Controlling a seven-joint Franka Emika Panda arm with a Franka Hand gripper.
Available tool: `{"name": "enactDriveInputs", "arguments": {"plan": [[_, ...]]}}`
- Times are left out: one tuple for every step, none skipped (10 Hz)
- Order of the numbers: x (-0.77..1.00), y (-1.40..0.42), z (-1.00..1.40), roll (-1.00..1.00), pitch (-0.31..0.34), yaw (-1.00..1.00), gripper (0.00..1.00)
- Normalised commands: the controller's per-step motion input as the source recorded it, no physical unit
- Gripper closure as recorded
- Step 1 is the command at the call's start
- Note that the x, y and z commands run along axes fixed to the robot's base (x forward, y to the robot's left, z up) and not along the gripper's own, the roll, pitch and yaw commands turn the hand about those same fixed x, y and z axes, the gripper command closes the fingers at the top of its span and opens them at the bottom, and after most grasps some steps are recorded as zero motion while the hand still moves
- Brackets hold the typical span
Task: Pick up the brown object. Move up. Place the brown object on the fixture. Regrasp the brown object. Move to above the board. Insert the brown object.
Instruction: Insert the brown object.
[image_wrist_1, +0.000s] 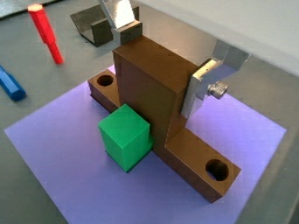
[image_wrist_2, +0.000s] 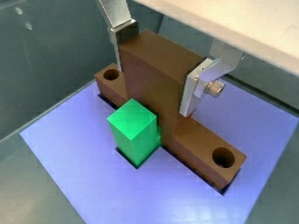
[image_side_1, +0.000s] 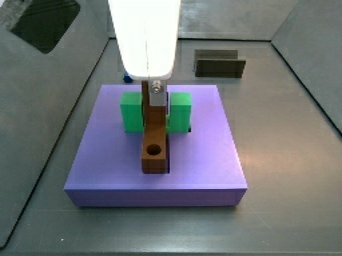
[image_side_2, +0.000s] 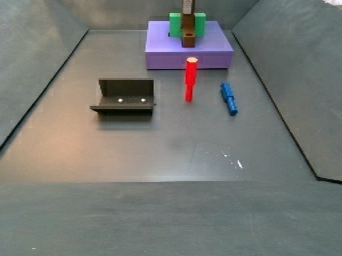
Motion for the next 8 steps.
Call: {"name": "enactDriveInputs", "arguments": {"plan": [[0.17, -0.07, -0.10, 0.09, -0.060, 0.03, 1.00], [0.27, 0.00, -0.06, 0.13, 0.000, 0.00, 1.00], [0.25, 0.01, -0.08, 0.13, 0.010, 0.00, 1.00], [0.24, 0.14, -0.02, 0.12, 0.074, -0.07, 1.00], [0.05, 0.24, 0.00, 0.14, 0.086, -0.18, 1.00], [0.05, 0.19, 0.00, 0.19, 0.113, -0.22, 1.00], [0.12, 0.03, 0.00, 0.18, 0.091, -0.16, 1.00], [0.00, -0.07, -0.19, 0.05, -0.039, 0.00, 1.00]]}}
